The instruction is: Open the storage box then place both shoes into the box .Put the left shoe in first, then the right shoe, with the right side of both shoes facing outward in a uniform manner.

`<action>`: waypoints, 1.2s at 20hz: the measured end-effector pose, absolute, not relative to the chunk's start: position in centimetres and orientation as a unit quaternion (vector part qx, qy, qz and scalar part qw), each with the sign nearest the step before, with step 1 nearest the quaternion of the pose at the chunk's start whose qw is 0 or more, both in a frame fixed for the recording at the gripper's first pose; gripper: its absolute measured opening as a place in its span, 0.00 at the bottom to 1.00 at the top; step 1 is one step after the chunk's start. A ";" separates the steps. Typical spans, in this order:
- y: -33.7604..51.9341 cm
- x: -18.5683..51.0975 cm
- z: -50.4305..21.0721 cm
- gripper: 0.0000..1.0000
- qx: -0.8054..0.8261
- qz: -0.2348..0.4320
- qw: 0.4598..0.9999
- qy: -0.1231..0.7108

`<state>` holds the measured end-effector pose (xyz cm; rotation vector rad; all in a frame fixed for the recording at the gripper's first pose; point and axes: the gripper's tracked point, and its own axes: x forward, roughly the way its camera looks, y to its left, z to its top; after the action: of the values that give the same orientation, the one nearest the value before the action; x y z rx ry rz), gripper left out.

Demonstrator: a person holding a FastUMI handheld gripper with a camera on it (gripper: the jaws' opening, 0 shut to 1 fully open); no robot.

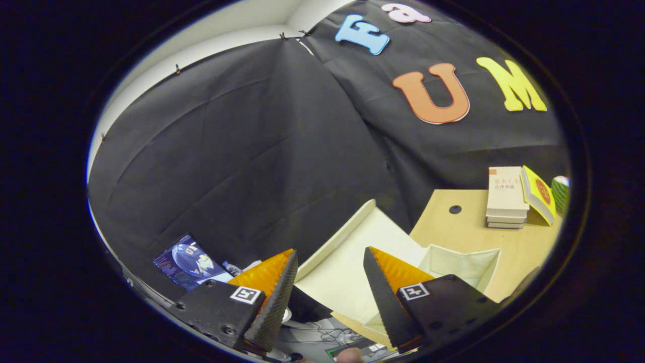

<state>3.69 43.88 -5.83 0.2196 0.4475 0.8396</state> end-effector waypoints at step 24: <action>-1.7 5.0 -15.2 0.99 0.026 0.053 0.970 0.235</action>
<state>5.04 -1.68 -15.21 0.0516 0.4747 0.1078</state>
